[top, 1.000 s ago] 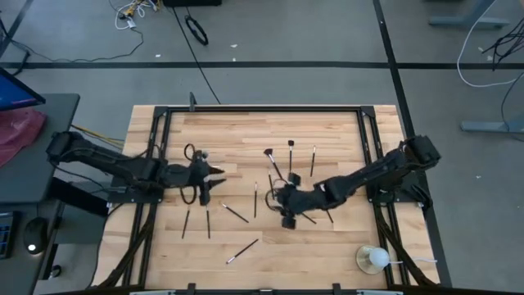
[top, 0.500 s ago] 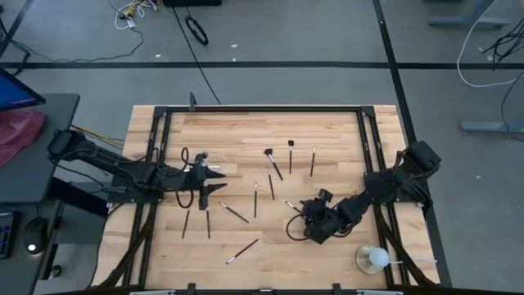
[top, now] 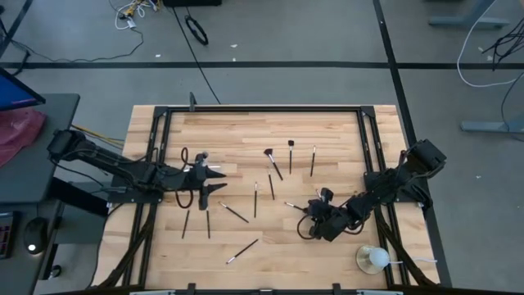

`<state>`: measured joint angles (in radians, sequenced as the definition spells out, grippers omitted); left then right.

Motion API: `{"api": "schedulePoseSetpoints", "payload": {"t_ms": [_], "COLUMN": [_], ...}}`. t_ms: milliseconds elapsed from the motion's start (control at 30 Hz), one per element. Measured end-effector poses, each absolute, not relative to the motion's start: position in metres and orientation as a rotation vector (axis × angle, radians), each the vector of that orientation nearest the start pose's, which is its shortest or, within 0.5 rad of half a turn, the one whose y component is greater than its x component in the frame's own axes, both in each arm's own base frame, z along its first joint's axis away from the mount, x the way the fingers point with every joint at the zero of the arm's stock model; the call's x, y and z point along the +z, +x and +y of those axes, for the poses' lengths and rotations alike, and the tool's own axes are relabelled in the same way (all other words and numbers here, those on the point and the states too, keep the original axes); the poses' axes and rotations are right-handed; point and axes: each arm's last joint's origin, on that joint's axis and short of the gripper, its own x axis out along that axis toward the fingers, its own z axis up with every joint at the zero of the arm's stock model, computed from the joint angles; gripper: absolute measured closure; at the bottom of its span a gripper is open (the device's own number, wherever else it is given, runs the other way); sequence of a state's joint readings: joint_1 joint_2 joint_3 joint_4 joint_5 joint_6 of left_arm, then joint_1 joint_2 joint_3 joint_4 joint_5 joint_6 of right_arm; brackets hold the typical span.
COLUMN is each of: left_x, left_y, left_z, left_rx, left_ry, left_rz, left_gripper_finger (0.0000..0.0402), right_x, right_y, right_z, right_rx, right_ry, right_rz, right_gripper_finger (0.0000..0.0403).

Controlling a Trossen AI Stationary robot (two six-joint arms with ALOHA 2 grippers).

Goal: Put items in baskets/containers
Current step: Put the black eyeshadow brush into the transparent organizer

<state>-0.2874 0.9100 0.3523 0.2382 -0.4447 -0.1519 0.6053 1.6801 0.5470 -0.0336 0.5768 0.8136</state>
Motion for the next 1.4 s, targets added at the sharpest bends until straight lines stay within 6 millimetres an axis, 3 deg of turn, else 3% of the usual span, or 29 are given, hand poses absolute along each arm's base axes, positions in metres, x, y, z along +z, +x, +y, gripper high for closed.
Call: {"api": "schedulePoseSetpoints", "payload": {"t_ms": [167,433,633,867,1167,1267,1400], "left_x": [0.204,0.192,0.176,0.169,0.177,0.181,0.189], "left_y": [0.186,0.207,0.221,0.237,0.261,0.271,0.277], "left_z": [-0.045,-0.056,-0.061,-0.066,-0.063,-0.068,-0.076], "left_rx": [0.110,0.048,0.036,-0.129,-0.141,-0.208,-0.252], "left_ry": [0.005,0.069,0.081,0.042,0.033,0.061,0.084], "left_rz": [0.275,0.234,0.230,0.110,-0.074,-0.093,-0.127], "left_gripper_finger": [0.0259,0.0259,0.0259,0.0250,0.0160,0.0154,0.0176], "right_x": [0.089,0.108,0.137,0.169,0.177,0.178,0.175], "right_y": [0.216,0.238,0.260,0.275,0.306,0.317,0.324], "right_z": [0.127,0.135,0.134,0.126,0.123,0.123,0.121], "right_rx": [-0.351,-0.267,-0.168,-0.048,-0.010,-0.022,-0.038], "right_ry": [0.127,0.202,0.175,0.109,0.006,-0.024,-0.028], "right_rz": [0.824,0.570,0.305,0.021,-0.038,-0.048,-0.043], "right_gripper_finger": [0.0395,0.0397,0.0397,0.0397,0.0397,0.0397,0.0397]}}
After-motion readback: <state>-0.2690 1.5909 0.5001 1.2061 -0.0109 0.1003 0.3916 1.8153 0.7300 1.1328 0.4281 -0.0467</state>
